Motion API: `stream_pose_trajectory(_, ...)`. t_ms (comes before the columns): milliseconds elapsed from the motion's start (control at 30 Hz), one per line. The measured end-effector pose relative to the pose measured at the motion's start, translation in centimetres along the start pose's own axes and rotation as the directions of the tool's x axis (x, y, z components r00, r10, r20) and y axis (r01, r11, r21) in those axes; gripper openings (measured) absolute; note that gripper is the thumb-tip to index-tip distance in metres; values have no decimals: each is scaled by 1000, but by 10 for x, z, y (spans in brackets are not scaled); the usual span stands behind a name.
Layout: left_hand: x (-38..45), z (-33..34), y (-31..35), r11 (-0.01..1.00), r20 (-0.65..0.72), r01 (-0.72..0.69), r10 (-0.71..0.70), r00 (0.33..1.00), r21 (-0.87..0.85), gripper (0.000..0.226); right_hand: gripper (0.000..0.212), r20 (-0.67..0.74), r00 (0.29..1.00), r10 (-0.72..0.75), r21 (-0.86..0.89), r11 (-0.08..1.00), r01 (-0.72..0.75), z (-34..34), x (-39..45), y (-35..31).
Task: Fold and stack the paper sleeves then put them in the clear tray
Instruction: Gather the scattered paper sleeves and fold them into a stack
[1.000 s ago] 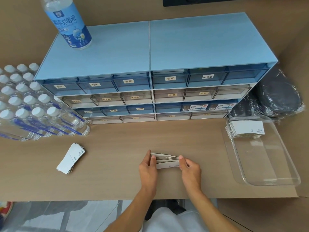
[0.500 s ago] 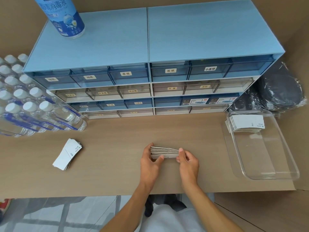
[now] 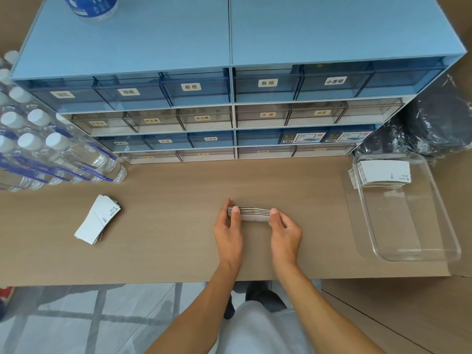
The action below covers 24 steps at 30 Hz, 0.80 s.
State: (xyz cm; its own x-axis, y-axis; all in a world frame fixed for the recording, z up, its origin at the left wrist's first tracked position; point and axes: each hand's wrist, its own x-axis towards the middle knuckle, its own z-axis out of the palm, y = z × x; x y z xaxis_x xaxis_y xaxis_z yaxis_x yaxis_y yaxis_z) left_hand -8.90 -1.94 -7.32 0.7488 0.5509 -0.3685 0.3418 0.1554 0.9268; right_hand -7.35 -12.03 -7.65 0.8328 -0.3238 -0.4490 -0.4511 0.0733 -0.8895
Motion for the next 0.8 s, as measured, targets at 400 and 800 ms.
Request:
stream_pose_trajectory(400,2,7,-7,999,-78,-15,12,997,-33,38,36,-29,998,58,163,985,-53,3,-1,7)
stream_pose_trajectory(800,2,10,-5,997,-84,35,-41,996,-73,35,38,-1,996,90,162,983,-89,8,6,5)
